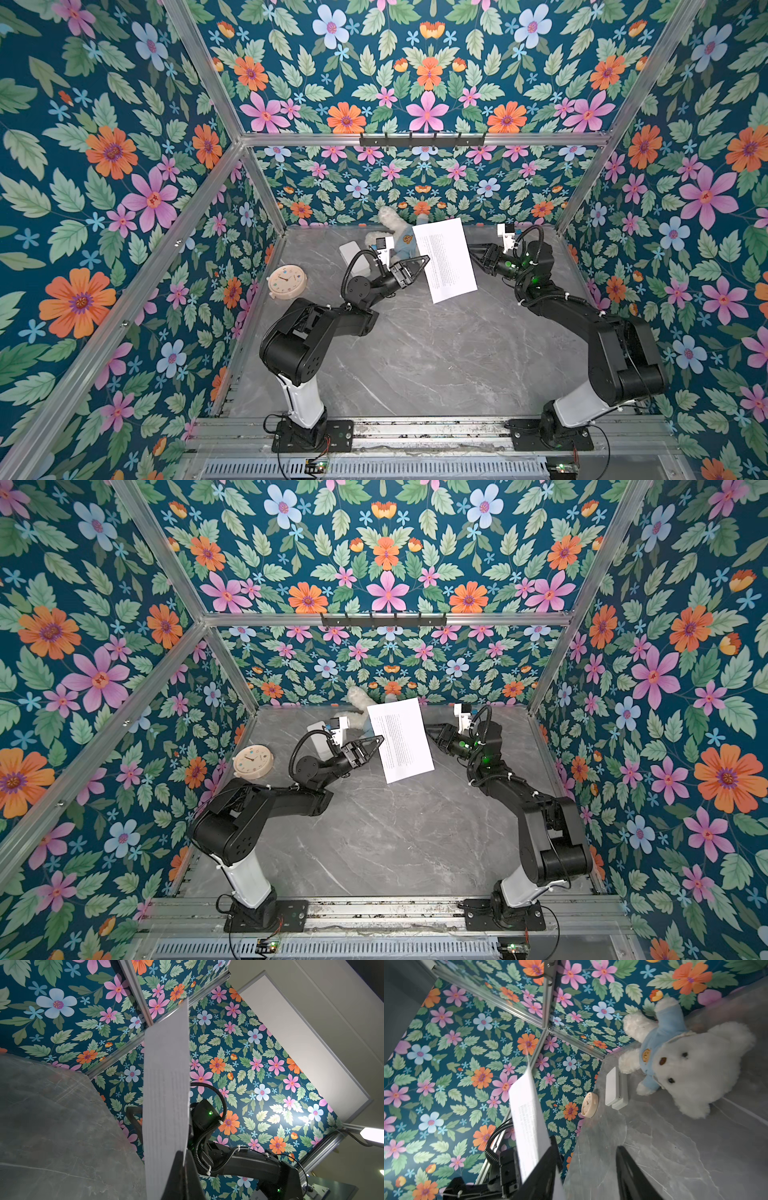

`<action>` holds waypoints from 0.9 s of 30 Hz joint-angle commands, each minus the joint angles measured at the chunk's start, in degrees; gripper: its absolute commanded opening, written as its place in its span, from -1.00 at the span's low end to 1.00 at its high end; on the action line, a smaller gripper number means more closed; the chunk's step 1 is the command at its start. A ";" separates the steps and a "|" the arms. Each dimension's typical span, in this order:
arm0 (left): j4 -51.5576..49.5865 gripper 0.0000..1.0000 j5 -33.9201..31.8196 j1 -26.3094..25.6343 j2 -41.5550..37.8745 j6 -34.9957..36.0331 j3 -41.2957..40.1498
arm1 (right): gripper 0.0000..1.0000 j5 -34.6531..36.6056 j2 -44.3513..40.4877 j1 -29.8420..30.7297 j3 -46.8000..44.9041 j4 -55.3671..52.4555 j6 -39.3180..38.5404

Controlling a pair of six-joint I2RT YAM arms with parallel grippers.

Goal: Fold the rectangular paper in half along the long edge
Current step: Fold the paper.

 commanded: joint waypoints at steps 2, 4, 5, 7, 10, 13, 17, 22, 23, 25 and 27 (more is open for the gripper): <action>7.72 -1.00 -0.56 0.04 0.62 -0.40 0.46 | -0.02 -3.91 -2.29 1.13 0.34 1.35 -2.17; 7.72 -1.00 -0.70 0.03 0.40 -0.48 0.51 | -0.01 -4.40 -2.79 1.56 0.33 0.97 -2.50; 7.75 -1.00 -0.70 0.07 0.28 -0.41 0.52 | -0.02 -4.29 -2.87 1.57 0.34 0.79 -2.59; 7.33 -1.00 -0.85 0.10 0.01 -0.34 0.50 | -0.05 -4.34 -2.83 1.59 0.26 0.73 -2.61; 6.63 -1.00 -1.30 0.11 -0.09 0.12 0.10 | -0.10 -5.40 -2.62 1.86 0.30 2.33 -1.85; 5.97 -1.00 -1.75 0.20 0.33 0.46 -0.04 | -0.02 -6.16 -3.39 2.56 0.15 3.25 -1.95; 6.19 -1.00 -1.39 0.72 0.80 0.55 -0.32 | 0.10 -3.88 -5.41 2.12 -0.66 2.15 -1.86; 5.09 -1.00 -1.14 0.81 0.42 1.29 -0.77 | 0.15 -4.34 -5.23 1.42 -0.86 4.63 0.17; 5.22 -1.00 -1.09 0.82 0.53 1.27 -0.77 | 0.15 -4.75 -4.89 1.45 -0.92 5.73 1.02; 5.32 -1.00 -1.07 0.82 0.53 1.15 -0.52 | 0.15 -5.61 -4.25 1.54 -0.99 7.48 2.35; 5.34 -1.00 -1.08 0.82 0.62 1.11 -0.40 | 0.15 -6.12 -4.11 1.61 -0.94 8.00 2.60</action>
